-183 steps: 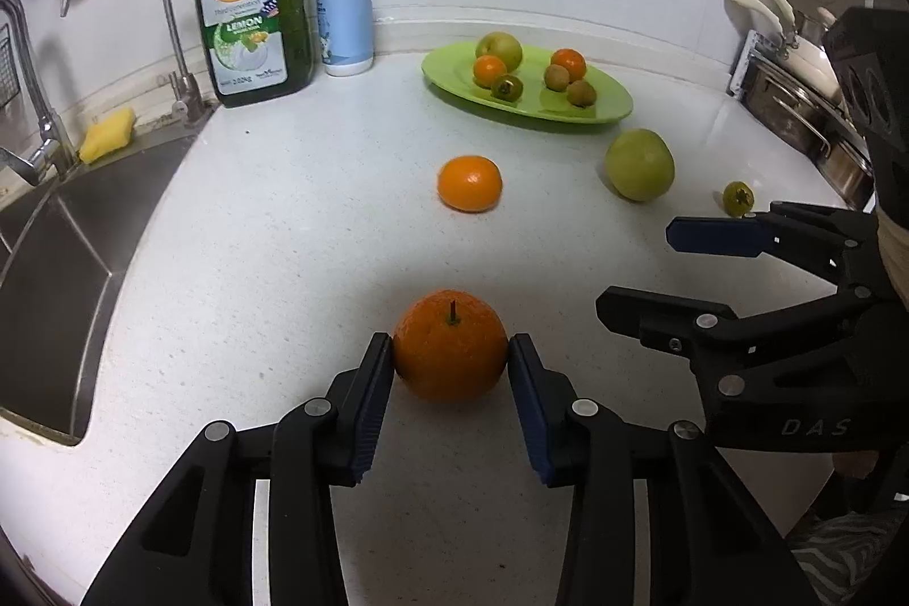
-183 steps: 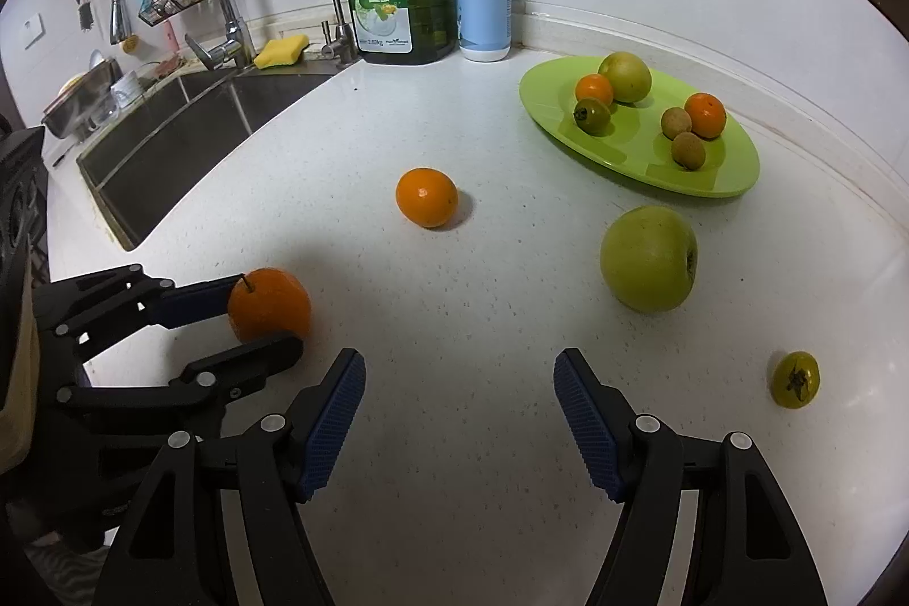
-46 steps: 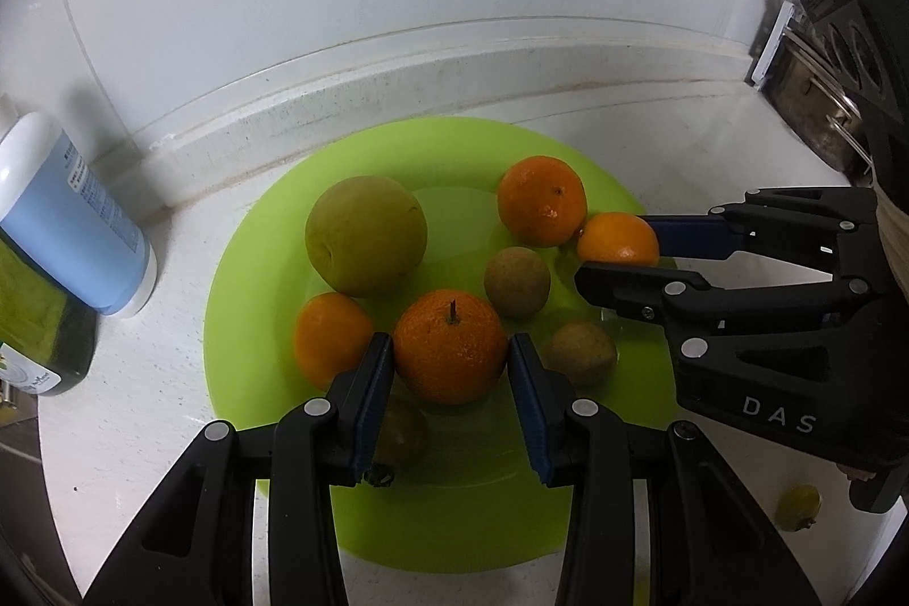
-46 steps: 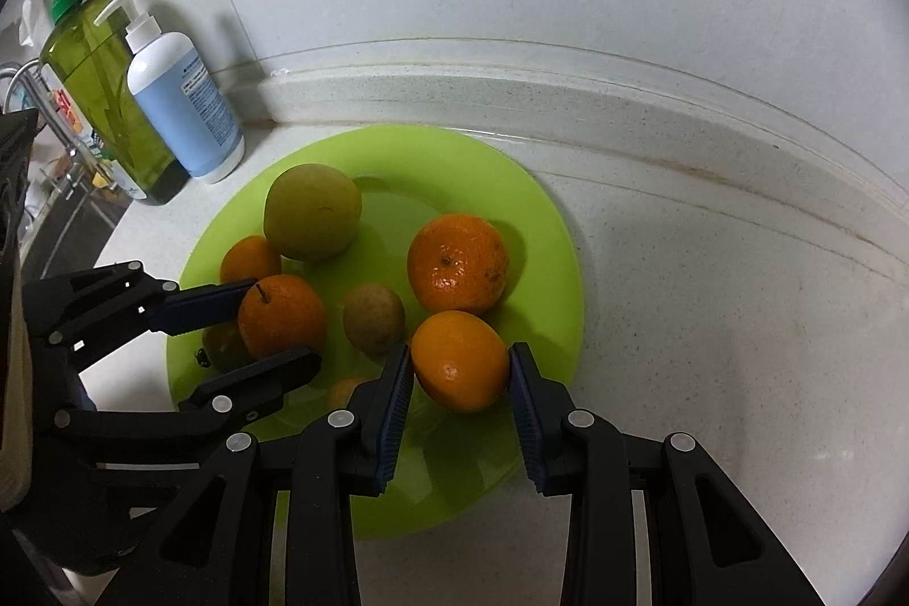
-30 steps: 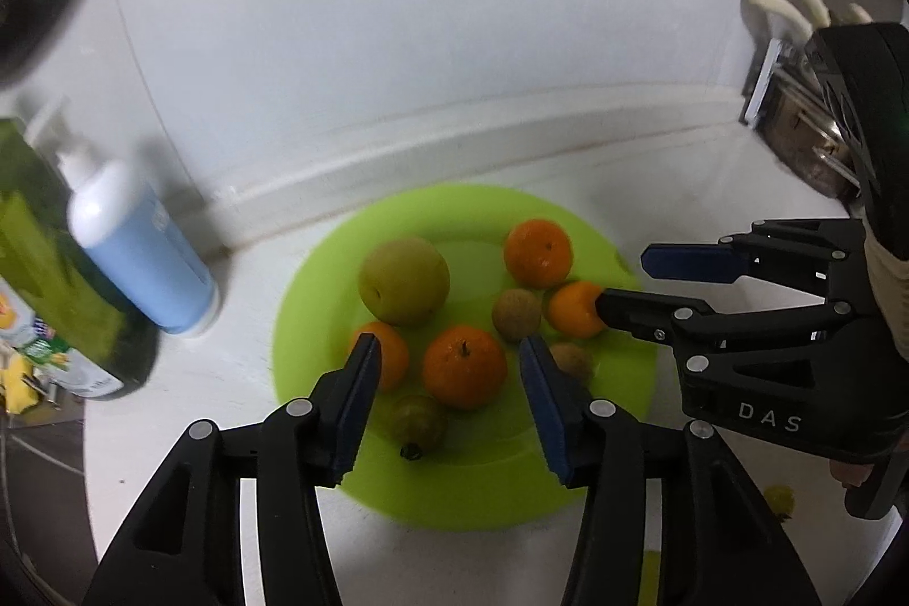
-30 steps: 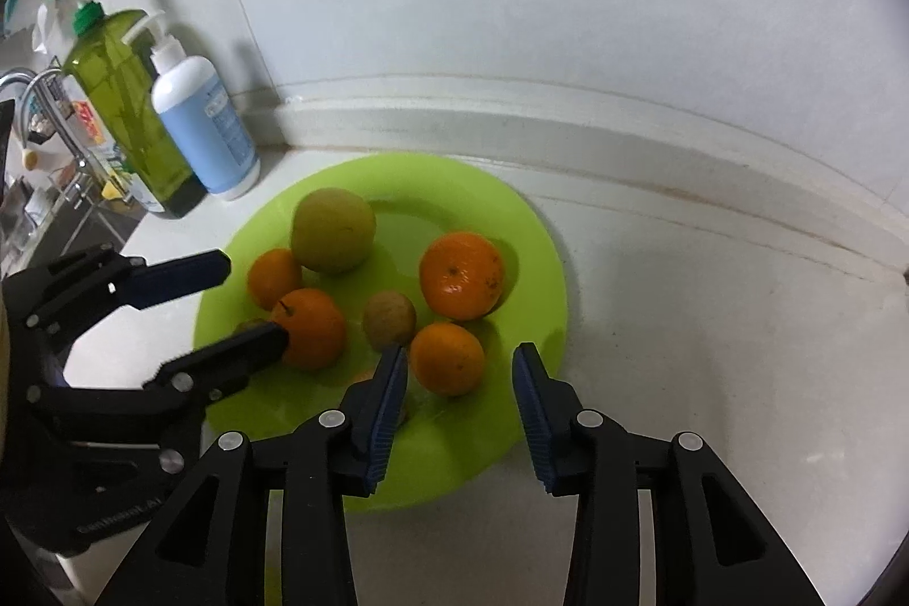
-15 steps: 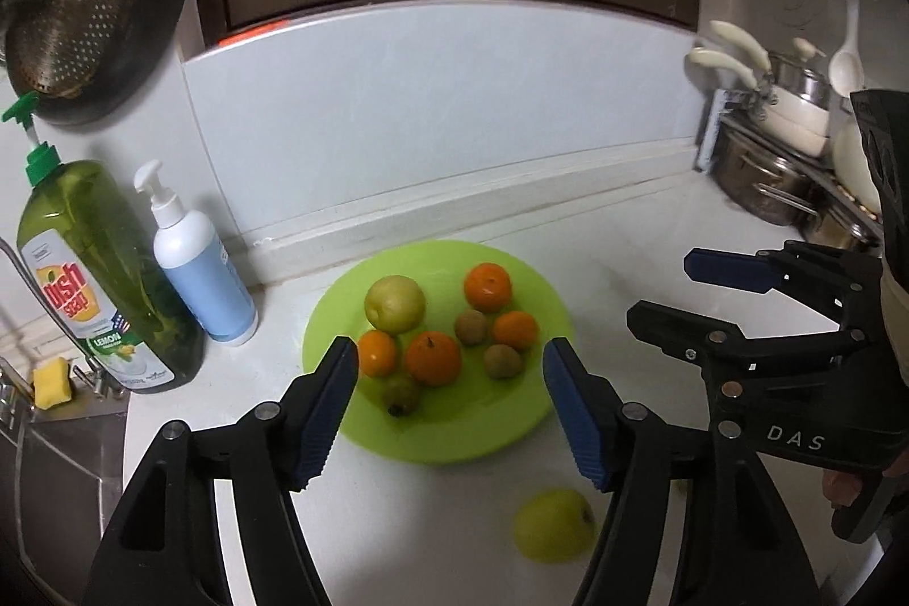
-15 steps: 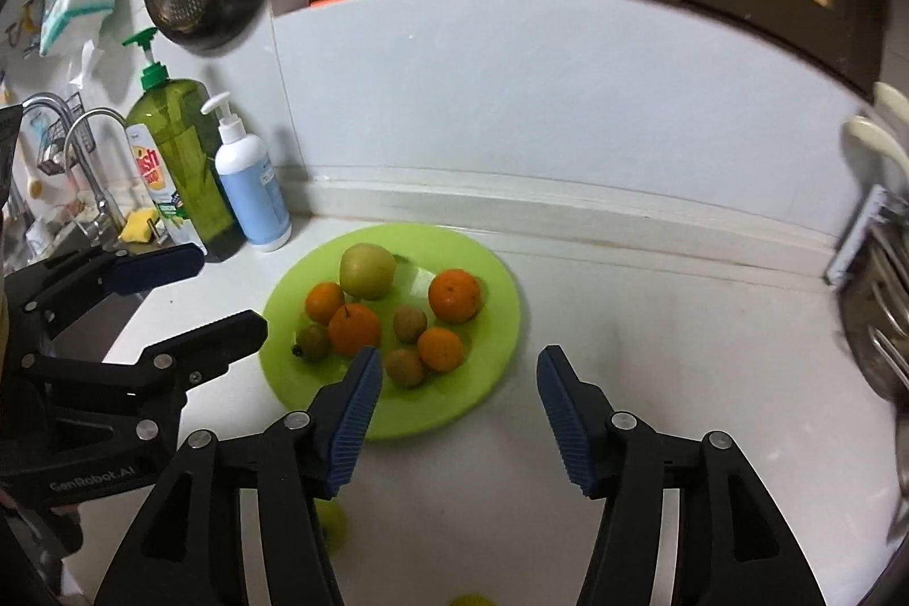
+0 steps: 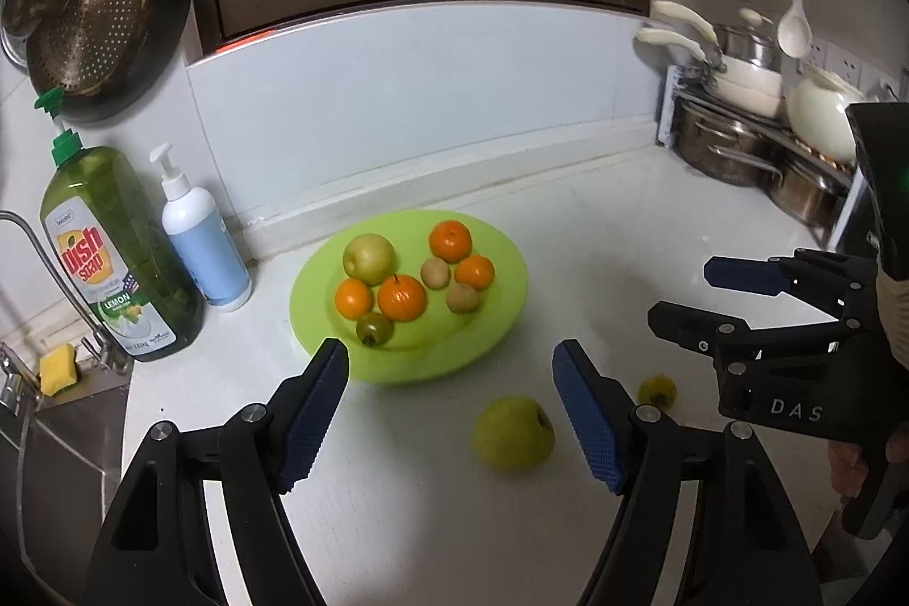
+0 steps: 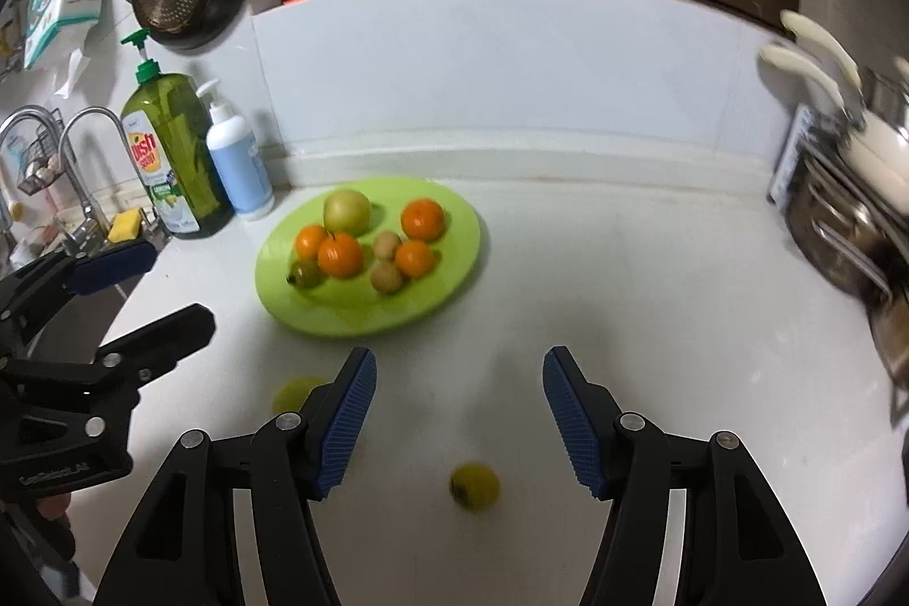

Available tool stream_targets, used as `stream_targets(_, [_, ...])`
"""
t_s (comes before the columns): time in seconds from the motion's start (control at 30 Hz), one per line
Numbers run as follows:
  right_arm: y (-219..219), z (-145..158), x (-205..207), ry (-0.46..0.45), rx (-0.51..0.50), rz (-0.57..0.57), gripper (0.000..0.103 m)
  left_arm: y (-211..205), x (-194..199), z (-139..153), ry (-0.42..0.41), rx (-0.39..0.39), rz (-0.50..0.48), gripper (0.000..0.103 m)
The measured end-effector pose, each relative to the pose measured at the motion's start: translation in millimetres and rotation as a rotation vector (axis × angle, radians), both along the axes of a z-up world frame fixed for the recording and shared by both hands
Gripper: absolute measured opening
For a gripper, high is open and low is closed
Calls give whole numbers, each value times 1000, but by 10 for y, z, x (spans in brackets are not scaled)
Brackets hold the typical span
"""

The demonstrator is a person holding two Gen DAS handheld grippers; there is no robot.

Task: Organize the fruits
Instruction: 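Move the left gripper to the green apple while the right approaches the small yellow-green fruit, then close the left gripper on the green apple while the right gripper closes on the small yellow-green fruit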

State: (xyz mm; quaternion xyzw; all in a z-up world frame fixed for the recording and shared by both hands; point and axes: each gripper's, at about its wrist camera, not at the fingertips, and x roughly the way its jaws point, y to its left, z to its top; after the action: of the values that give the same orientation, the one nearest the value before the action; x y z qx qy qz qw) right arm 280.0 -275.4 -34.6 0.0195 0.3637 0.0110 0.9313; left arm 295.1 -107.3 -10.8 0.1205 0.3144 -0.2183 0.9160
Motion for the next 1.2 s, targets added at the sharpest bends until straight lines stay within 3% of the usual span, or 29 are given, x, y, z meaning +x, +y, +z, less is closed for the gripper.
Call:
stream_targets(0.4, [-96,-382,-258,103,14,-65,62,-104,-101,-383,65,34,-68,74])
stream_targets(0.87, [-115,-717,-231,176,38,-75,61,-241,16,-822,99,83,-113,74])
stream_targets(1.2, [-135,-779,-108,185,51,-89,52,-365,174,-891,122,79,-132,70])
